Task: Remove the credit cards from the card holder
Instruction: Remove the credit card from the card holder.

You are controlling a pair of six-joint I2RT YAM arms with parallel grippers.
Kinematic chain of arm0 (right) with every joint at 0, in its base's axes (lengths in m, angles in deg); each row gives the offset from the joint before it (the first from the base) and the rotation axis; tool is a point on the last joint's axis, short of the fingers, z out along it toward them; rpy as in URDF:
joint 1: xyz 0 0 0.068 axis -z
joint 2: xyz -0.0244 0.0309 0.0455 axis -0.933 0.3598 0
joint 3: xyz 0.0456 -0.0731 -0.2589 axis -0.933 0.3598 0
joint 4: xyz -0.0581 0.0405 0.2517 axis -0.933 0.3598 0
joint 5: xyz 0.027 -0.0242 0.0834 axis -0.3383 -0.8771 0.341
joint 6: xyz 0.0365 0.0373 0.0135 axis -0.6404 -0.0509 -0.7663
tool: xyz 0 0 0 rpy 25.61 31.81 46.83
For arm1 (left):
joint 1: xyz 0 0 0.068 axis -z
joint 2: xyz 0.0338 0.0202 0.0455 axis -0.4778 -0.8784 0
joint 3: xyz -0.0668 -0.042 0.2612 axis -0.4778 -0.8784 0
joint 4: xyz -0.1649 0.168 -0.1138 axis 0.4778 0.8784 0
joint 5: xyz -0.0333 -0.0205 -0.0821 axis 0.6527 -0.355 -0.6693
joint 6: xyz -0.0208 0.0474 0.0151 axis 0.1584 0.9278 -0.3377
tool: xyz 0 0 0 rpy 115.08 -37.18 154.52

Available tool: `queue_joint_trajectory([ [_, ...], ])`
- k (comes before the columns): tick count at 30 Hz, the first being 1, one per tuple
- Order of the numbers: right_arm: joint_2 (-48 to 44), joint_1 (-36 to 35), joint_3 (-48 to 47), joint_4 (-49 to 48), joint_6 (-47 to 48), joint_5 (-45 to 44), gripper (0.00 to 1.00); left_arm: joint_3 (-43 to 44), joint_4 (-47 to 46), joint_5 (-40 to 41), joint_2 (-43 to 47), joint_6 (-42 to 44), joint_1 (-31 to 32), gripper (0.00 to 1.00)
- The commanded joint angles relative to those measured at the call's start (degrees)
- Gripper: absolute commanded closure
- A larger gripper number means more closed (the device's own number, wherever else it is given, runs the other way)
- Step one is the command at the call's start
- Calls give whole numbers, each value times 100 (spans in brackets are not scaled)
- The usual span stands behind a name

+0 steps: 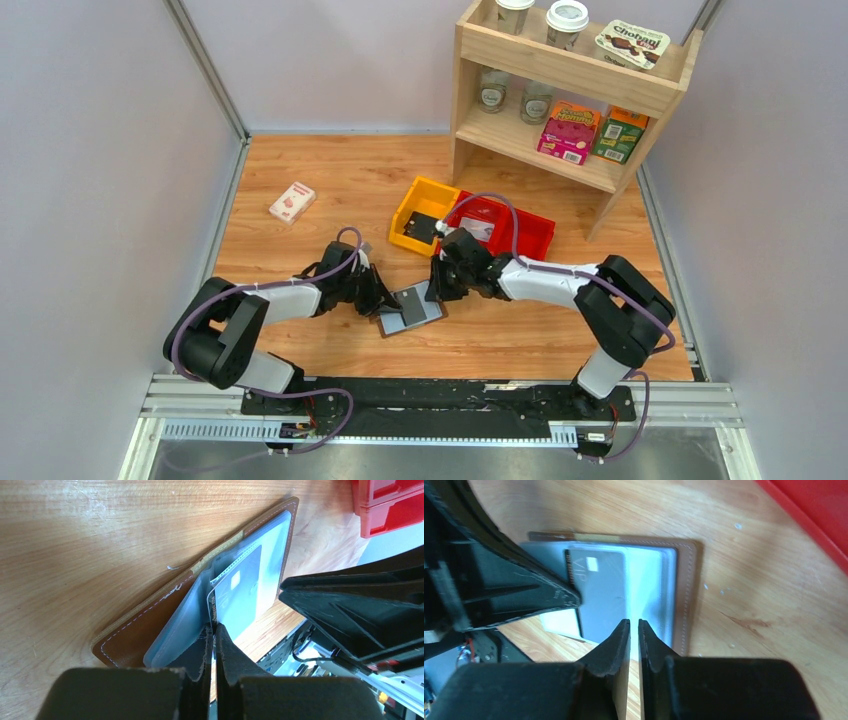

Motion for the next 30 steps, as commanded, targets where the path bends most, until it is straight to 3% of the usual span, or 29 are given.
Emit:
queue_joint_trajectory([
  [1,-98,24,-484,-135,263,462,86,-69,302,139,2,221,-23,94],
  [14,622,59,-274,-839,-10,631,88,-122,170,104,45,89,-23,94],
  [30,553,305,597,-988,-97,411,90,-499,-138,131,388,-297,-154,86],
])
